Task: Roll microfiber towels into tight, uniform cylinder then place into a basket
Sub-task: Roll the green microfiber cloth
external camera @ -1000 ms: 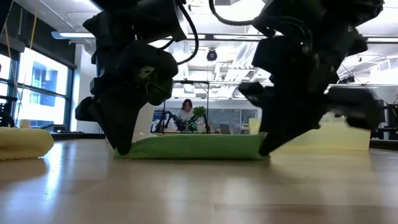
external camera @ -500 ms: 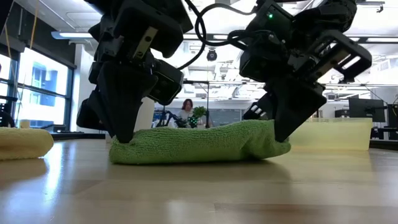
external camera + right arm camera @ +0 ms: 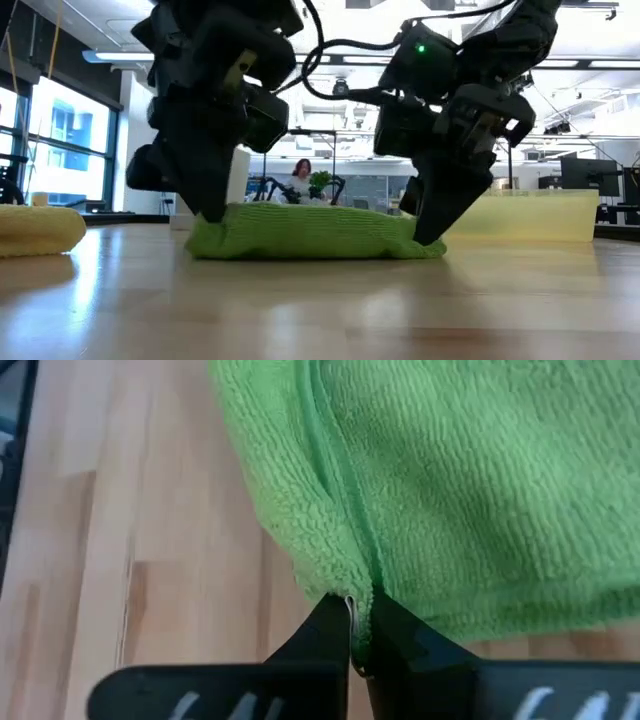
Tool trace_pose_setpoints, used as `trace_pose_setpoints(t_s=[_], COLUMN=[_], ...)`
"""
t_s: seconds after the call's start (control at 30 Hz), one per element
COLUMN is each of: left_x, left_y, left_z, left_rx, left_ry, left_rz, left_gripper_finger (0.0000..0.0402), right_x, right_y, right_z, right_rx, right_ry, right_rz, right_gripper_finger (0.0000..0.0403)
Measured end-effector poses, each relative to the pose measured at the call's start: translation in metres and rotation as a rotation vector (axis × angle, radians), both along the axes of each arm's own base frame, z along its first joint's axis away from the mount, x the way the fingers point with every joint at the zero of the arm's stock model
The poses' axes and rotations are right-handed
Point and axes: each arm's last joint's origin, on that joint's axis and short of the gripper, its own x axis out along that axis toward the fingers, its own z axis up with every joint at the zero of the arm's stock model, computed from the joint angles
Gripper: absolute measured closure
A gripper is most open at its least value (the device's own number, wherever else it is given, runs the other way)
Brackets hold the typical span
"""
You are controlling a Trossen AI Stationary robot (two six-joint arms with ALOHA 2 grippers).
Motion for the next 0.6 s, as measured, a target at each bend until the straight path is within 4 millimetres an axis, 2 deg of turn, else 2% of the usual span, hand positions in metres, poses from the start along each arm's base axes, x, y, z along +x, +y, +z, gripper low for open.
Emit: trace_pose_setpoints(t_s=[0.3, 0.6], left_x=[-0.009, -0.02], left_y=[0.0, -0.015], left_z=[-0.002, -0.004], left_rx=[0.212, 0.339], left_ry=[0.063, 0.121], left_rz=[0.054, -0.068], left_gripper_finger=[0.0384, 0.0318], right_x=[0.001, 0.001], right_y=[-0.001, -0.001], right_z=[-0.007, -0.007], right_rx=[-0.01, -0.017], right_ry=[0.009, 0.005], right_rz=[0.003, 0.007], right_gripper_finger=[0.0403, 0.0403])
